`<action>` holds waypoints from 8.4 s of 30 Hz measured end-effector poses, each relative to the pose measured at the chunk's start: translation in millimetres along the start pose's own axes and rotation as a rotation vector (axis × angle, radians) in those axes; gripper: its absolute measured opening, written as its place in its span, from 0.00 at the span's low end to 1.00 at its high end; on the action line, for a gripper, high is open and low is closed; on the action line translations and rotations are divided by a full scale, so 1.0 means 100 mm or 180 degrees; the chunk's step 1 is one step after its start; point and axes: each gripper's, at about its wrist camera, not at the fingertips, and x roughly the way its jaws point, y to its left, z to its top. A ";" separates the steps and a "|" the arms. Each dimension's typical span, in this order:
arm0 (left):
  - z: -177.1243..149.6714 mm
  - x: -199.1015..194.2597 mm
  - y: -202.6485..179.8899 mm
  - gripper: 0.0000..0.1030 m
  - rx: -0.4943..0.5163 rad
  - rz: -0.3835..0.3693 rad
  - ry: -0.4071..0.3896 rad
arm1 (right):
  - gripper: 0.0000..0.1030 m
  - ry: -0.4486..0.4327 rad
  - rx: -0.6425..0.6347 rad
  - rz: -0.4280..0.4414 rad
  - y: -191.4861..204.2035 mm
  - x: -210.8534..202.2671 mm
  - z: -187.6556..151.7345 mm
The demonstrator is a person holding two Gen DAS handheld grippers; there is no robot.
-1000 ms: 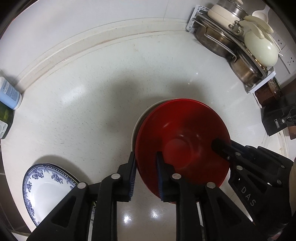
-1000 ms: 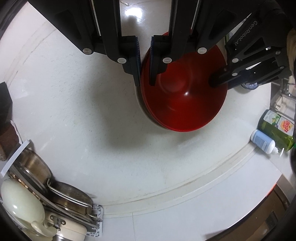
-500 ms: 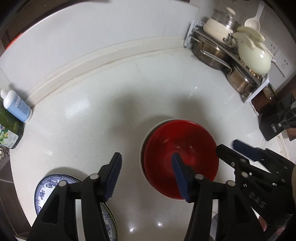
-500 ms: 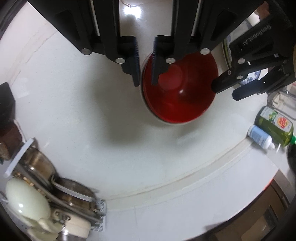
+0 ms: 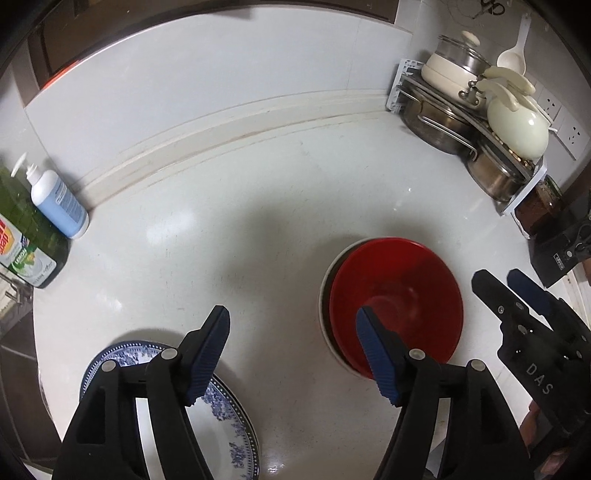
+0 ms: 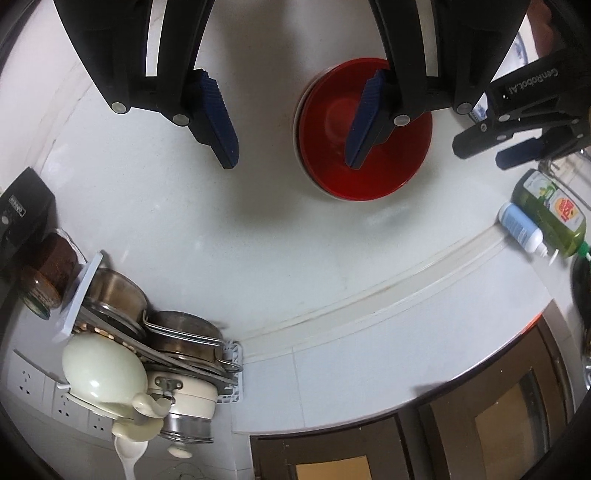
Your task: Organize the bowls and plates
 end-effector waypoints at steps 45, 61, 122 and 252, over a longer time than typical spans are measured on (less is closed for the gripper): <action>0.00 0.74 -0.09 0.23 -0.0306 -0.0556 0.0673 | 0.26 0.1225 0.0649 0.0429 -0.15 0.84 -0.20; -0.02 0.59 -0.02 0.22 -0.0461 -0.0474 0.0653 | 0.23 0.1285 0.0691 0.0468 -0.10 0.83 -0.17; -1.34 -0.37 2.05 0.22 -0.1522 0.0061 0.0519 | 0.23 0.1518 -0.0680 0.1036 2.15 0.27 -0.83; -4.06 -3.34 0.02 1.00 -0.0722 0.1438 -0.2023 | 0.91 -0.1178 -0.1009 0.0845 0.02 -3.27 -2.70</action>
